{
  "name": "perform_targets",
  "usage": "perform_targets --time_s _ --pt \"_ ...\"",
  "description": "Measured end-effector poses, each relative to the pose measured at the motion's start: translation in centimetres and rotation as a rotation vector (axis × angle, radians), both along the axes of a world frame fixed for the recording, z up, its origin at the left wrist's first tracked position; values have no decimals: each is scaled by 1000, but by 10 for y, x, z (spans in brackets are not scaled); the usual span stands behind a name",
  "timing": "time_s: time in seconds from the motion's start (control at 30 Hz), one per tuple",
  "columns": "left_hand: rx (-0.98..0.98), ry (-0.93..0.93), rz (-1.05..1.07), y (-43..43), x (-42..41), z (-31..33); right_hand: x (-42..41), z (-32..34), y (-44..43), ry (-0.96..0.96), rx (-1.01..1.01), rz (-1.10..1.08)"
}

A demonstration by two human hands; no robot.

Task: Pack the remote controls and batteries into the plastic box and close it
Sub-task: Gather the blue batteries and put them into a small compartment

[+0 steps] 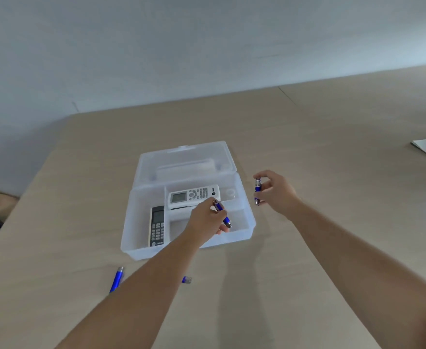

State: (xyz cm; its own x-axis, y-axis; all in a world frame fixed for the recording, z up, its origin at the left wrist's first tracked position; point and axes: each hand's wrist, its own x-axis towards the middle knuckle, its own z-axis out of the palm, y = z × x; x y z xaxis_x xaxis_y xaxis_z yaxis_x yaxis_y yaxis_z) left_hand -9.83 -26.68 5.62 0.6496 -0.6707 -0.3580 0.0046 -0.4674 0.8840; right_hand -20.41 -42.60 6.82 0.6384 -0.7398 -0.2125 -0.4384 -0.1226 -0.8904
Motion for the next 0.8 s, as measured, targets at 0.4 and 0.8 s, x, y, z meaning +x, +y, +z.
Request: perform_targets --time_s 0.4,0.8 --pt "179 -148 -97 -5 49 -21 42 -40 26 714 -833 605" --pt "98 -163 -48 -23 51 -39 54 -60 24 1017 -1217 876"
